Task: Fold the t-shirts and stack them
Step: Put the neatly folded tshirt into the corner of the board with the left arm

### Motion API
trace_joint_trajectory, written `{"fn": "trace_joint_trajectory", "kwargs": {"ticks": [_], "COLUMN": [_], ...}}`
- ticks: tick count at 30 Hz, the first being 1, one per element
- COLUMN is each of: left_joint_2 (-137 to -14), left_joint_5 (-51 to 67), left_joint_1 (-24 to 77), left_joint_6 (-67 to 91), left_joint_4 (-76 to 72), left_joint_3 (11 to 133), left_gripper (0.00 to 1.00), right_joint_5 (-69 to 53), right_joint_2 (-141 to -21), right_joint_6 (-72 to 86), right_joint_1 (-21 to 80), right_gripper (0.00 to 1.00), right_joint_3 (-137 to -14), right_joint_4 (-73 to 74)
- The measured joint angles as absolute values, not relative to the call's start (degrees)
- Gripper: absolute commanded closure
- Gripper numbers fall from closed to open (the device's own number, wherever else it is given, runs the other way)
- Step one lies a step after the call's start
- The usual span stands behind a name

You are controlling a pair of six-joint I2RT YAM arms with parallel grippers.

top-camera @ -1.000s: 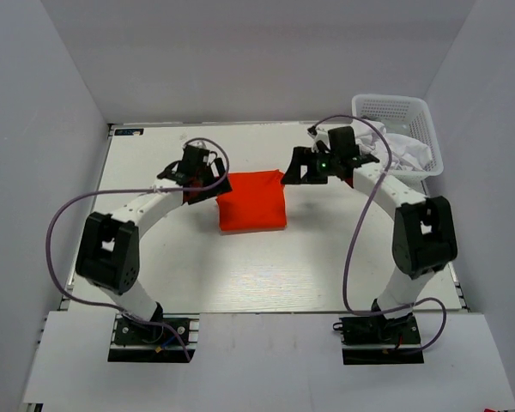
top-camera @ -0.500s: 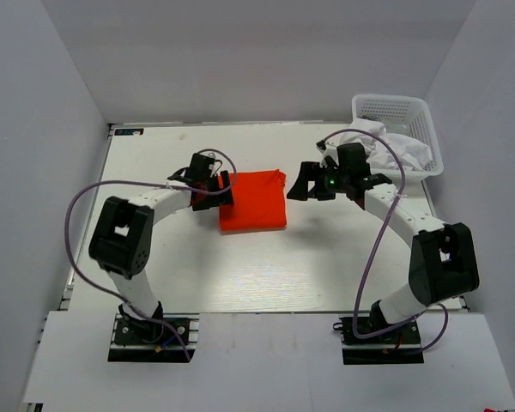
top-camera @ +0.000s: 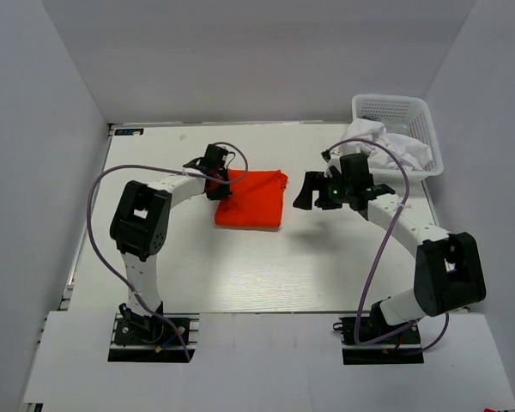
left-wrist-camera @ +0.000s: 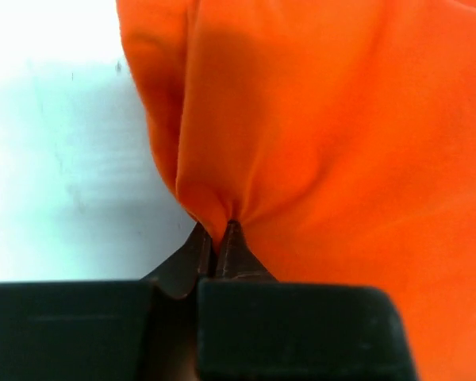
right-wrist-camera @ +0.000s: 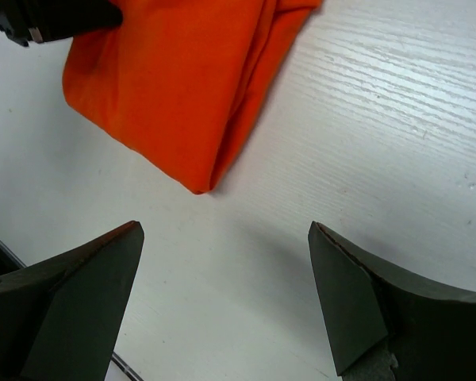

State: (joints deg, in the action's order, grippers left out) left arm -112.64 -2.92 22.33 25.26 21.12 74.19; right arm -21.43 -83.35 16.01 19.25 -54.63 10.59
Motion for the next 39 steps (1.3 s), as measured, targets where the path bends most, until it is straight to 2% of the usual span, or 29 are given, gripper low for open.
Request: {"fn": "trace_joint_trajectory", "kwargs": {"ticks": [8, 17, 27, 39], "left_joint_2": [-118.0, -124.6, -139.7, -142.3], "left_joint_5": [-13.4, -23.2, -27.9, -25.6], "left_joint_1": [20.1, 9.7, -2.2, -10.2], "left_joint_6": [19.2, 6.9, -2.9, -8.1], "left_joint_4": [30.3, 33.5, 35.6, 30.6], "left_joint_3": [86.1, 102.6, 123.6, 128.2], "left_gripper": [1.00, 1.00, 1.00, 1.00], "right_joint_5": [-19.9, -19.4, -14.7, -11.0], "right_joint_2": [-81.5, -81.7, -89.4, -91.6], "right_joint_6": [16.1, 16.4, 15.6, 14.5], "right_joint_1": [19.2, 19.2, 19.1, 19.1], "right_gripper": [0.10, 0.10, 0.10, 0.10], "right_joint_3": [-51.1, -50.3, -59.2, -62.5], "right_joint_4": [8.2, 5.5, 5.4, 5.4]}}
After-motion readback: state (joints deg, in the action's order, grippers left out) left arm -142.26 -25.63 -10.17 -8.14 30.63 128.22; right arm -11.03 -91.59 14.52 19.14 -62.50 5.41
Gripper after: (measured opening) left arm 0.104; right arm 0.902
